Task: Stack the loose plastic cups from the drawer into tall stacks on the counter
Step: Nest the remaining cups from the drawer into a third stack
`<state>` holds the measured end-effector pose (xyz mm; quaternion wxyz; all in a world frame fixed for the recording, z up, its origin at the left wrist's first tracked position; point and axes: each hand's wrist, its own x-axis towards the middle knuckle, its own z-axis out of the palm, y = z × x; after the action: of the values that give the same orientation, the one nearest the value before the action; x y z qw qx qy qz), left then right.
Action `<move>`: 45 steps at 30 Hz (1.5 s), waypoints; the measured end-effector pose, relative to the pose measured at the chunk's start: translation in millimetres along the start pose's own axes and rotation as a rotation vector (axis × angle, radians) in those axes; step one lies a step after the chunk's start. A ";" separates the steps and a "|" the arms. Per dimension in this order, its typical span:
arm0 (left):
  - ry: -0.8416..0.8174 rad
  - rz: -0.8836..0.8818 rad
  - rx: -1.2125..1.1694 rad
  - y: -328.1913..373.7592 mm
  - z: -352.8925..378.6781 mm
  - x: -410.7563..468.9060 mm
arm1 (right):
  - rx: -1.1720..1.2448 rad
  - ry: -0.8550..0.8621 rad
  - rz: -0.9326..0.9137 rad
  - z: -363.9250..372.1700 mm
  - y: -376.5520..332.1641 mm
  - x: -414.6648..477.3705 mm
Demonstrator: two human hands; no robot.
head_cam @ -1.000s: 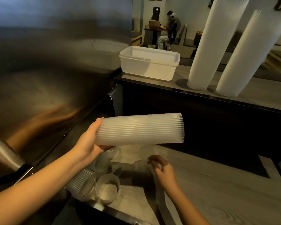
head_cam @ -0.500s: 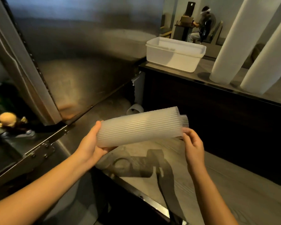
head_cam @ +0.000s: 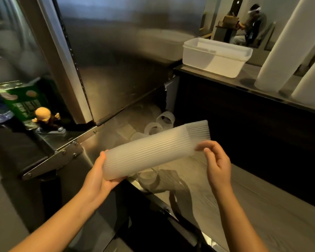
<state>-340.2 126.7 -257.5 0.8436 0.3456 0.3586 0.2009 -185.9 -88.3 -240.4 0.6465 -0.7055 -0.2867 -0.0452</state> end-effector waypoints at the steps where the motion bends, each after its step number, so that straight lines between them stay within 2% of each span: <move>1: 0.009 -0.003 -0.017 -2.4 -4.5 -1.0 | -0.002 -0.018 0.018 4.0 1.6 -2.8; 4: 0.038 -0.004 -0.032 -8.7 -18.8 -4.4 | -0.029 -0.058 0.036 13.1 8.2 -13.5; 9: 0.106 0.008 -0.037 -20.1 -41.2 -8.5 | -0.155 -0.114 -0.034 21.6 19.9 -23.6; 14: 0.139 0.008 -0.090 -28.8 -52.2 -12.6 | -0.020 -0.128 0.068 31.8 19.5 -31.0; 22: 0.166 0.021 -0.101 -30.4 -55.6 -9.5 | 0.035 -0.144 0.176 38.0 21.0 -35.4; 32: 0.161 0.048 -0.083 -28.0 -61.4 -4.7 | 0.128 -0.403 0.292 48.9 26.1 -41.2; 33: 0.162 0.042 -0.085 -27.9 -63.2 -4.7 | 0.151 -0.352 0.286 49.9 29.0 -40.8; 35: 0.164 0.027 -0.097 -27.5 -66.3 -5.0 | 0.182 -0.124 0.298 53.5 37.5 -34.7; 37: 0.172 0.013 -0.106 -27.4 -68.3 -5.5 | 0.040 0.016 0.347 60.1 47.5 -24.3; 38: 0.174 0.008 -0.108 -27.8 -68.7 -5.4 | -0.072 -0.019 0.402 63.5 52.9 -18.9; 42: 0.174 -0.006 -0.114 -28.4 -68.5 -3.1 | -0.375 -0.374 0.658 87.5 81.2 -9.3; 45: 0.165 -0.001 -0.112 -26.5 -67.9 -0.1 | -0.259 -0.400 0.692 103.5 81.6 -11.9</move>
<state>-388.4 138.5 -310.9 0.8293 0.2797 0.4154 0.2479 -189.7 4.7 -334.4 0.4611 -0.8306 -0.1444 0.2768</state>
